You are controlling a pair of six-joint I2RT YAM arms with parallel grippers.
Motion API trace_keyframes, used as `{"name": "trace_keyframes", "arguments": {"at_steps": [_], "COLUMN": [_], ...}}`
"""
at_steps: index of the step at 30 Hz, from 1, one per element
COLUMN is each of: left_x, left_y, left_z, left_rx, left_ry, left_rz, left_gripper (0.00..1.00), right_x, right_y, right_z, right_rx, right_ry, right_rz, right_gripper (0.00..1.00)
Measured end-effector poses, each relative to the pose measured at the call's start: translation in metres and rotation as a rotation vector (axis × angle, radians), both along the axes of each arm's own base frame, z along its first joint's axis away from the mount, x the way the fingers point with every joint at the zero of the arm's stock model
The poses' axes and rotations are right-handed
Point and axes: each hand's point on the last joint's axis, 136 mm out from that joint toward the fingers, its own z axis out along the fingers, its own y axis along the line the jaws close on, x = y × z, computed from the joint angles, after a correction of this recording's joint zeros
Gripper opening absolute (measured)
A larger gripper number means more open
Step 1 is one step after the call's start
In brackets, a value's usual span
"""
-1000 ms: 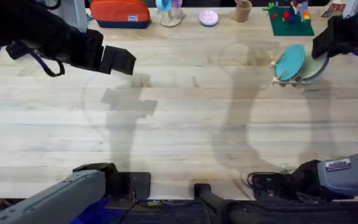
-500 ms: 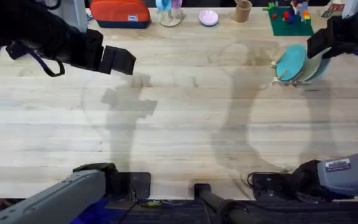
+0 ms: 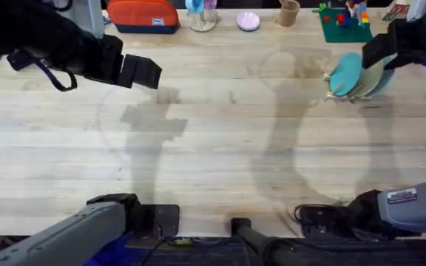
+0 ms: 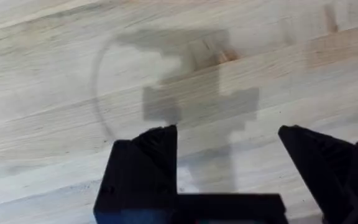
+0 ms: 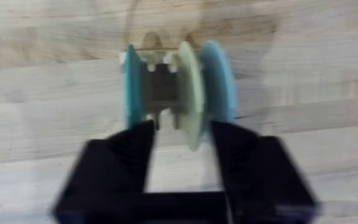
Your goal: Pick up the plates from the table one by one and place each into a slot on the dish rack.
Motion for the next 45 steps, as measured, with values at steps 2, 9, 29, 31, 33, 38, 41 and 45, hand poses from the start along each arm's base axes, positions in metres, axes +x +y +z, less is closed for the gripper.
{"name": "trace_keyframes", "arguments": {"at_steps": [2,9,29,31,33,38,41,45], "left_x": [0.000,0.000,0.000,0.000,0.000,0.000,0.000,0.000], "left_y": [0.000,0.000,0.000,0.000,0.000,0.000,0.000,0.000], "left_z": [0.000,0.000,0.000,0.000,0.000,0.000,0.000,0.000], "left_rx": [0.000,0.000,0.000,0.000,0.000,0.000,0.000,0.000], "left_ry": [0.000,0.000,-0.001,-0.001,-0.001,-0.001,0.000,0.000], "left_rz": [0.000,0.000,0.000,0.001,0.000,0.000,0.000,0.000], "left_gripper": [0.994,0.994,0.994,0.995,0.993,0.993,0.993,0.994], "right_x": [0.000,0.001,-0.059,-0.068,-0.076,-0.086,-0.092,-0.098], "right_y": [0.001,0.003,0.020,0.022,0.024,0.027,0.029,0.031], "right_z": [0.000,0.011,0.141,0.143,0.145,0.155,0.161,0.168], "right_rx": [0.004,-0.001,-0.093,-0.091,-0.090,-0.098,-0.105,-0.112], "right_ry": [-0.002,-0.033,-0.353,-0.347,-0.341,-0.370,-0.394,-0.419], "right_rz": [0.004,0.011,0.012,0.012,0.012,0.012,0.012,0.012], "right_gripper": [0.747,0.992,0.995,0.995,0.995,0.995,0.995,0.995]}}
